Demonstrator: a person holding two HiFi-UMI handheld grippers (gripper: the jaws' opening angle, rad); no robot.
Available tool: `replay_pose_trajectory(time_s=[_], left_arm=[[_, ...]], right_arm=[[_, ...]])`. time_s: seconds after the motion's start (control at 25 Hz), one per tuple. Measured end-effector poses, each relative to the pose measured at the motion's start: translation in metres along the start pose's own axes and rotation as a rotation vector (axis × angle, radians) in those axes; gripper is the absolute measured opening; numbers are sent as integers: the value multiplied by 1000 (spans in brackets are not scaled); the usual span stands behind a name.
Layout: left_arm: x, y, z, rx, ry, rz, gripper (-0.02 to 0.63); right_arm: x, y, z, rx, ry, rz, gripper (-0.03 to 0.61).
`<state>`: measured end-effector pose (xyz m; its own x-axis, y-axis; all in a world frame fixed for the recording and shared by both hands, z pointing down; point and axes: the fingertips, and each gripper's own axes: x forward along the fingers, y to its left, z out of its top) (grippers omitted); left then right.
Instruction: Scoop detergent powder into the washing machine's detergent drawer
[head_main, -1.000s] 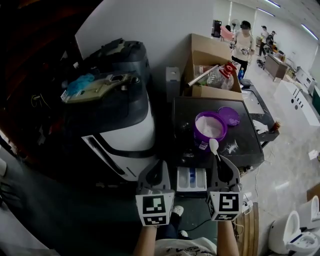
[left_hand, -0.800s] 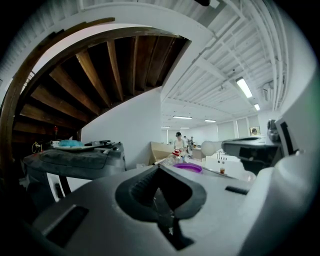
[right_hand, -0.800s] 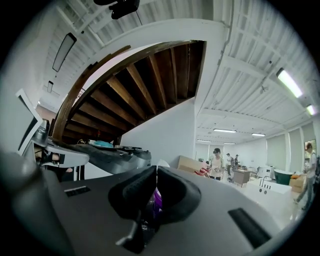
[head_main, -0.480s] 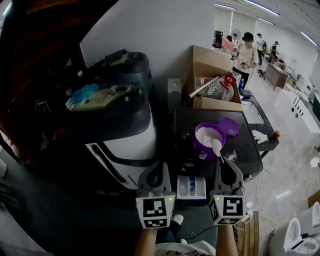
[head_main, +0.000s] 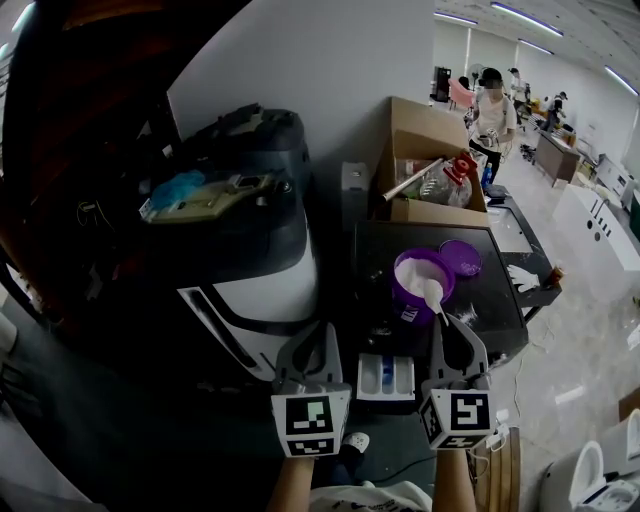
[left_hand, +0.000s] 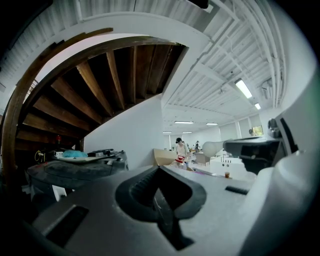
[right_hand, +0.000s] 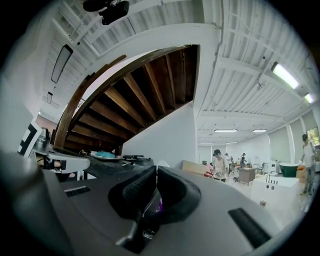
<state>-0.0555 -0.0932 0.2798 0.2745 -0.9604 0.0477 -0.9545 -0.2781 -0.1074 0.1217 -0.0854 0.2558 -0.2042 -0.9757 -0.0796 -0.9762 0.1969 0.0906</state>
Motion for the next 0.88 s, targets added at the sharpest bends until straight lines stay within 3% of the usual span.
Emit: replay_pose_trajectory(time_s=[0.88], left_arm=[[3, -7, 2, -1, -2, -10, 2]], right_arm=[[-3, -9, -5, 8, 14, -25, 20]])
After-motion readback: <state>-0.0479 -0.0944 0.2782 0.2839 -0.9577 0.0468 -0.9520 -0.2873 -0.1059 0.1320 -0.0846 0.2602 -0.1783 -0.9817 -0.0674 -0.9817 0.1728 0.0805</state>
